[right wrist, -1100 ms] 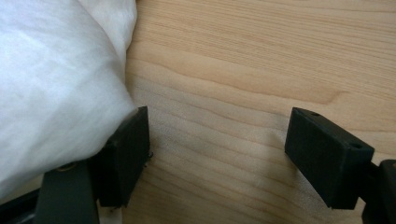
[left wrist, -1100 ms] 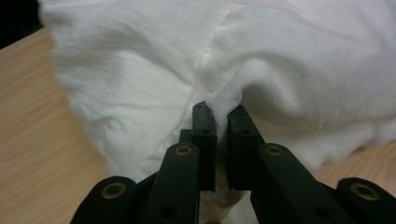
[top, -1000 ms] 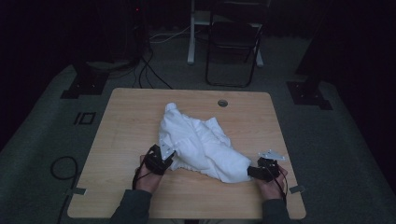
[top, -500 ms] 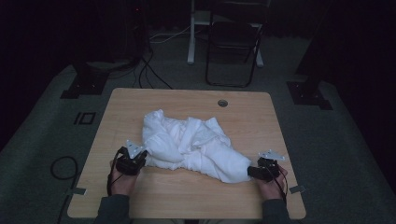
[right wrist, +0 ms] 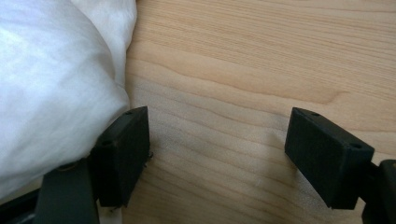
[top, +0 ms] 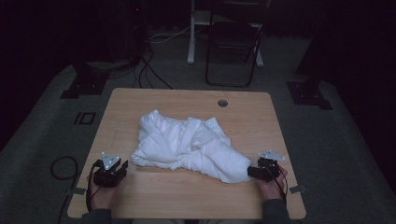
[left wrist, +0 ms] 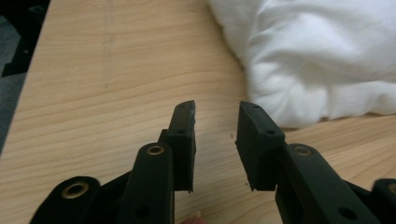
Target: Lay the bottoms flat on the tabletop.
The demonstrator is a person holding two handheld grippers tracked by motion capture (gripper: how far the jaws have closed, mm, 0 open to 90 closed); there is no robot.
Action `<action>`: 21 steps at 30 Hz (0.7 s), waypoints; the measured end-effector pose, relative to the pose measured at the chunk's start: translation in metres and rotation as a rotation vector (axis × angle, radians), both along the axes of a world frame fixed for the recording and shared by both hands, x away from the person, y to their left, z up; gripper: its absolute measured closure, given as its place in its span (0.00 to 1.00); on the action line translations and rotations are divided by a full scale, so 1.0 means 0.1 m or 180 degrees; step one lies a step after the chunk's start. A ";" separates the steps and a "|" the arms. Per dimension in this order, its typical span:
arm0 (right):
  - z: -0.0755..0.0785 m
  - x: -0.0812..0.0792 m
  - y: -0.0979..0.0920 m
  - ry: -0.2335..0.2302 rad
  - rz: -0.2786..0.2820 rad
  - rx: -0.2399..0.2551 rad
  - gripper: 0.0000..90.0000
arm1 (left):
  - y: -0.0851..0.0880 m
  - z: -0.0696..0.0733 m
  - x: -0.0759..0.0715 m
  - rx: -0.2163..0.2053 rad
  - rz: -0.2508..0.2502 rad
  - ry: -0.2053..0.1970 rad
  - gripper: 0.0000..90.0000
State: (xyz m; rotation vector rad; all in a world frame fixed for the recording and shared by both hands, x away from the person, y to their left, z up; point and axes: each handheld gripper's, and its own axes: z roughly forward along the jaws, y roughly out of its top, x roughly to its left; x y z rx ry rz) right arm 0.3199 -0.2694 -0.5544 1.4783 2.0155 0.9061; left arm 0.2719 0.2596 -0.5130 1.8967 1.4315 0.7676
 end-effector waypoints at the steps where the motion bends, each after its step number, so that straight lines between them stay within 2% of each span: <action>1: 0.00 0.00 0.00 0.0001 -0.0001 -0.0001 0.25 | -0.03 0.01 0.01 0.0001 -0.0029 -0.0003 0.72; 7: 0.00 0.00 0.00 -0.0002 0.0003 -0.0004 0.25 | -0.30 0.11 0.07 0.0017 -0.0339 -0.0097 0.65; 8: 0.00 0.00 0.00 -0.0002 0.0003 -0.0004 0.25 | -0.30 0.11 0.07 0.0017 -0.0339 -0.0097 0.64; 9: 0.00 0.00 0.00 -0.0003 0.0004 -0.0004 0.25 | -0.42 0.18 0.11 0.0014 -0.0454 -0.0140 0.64; 12: 0.00 0.00 0.00 -0.0002 0.0003 -0.0003 0.25 | -0.63 0.29 0.18 0.0019 -0.0638 -0.0217 0.62; 14: 0.00 0.00 0.00 -0.0003 0.0004 -0.0004 0.25 | -0.68 0.31 0.19 0.0022 -0.0692 -0.0248 0.61; 15: 0.00 0.00 0.00 -0.0003 0.0003 -0.0004 0.25 | -0.89 0.39 0.26 0.0026 -0.0882 -0.0303 0.61; 16: 0.00 0.00 0.00 -0.0002 0.0003 -0.0004 0.25 | -0.97 0.41 0.29 0.0021 -0.0959 -0.0322 0.61; 19: 0.00 0.00 0.00 -0.0003 0.0004 -0.0004 0.25 | -1.20 0.43 0.39 0.0074 -0.1149 -0.0317 0.61; 21: 0.00 0.00 0.00 -0.0003 0.0003 -0.0003 0.25 | -1.33 0.40 0.46 0.0109 -0.1216 -0.0276 0.61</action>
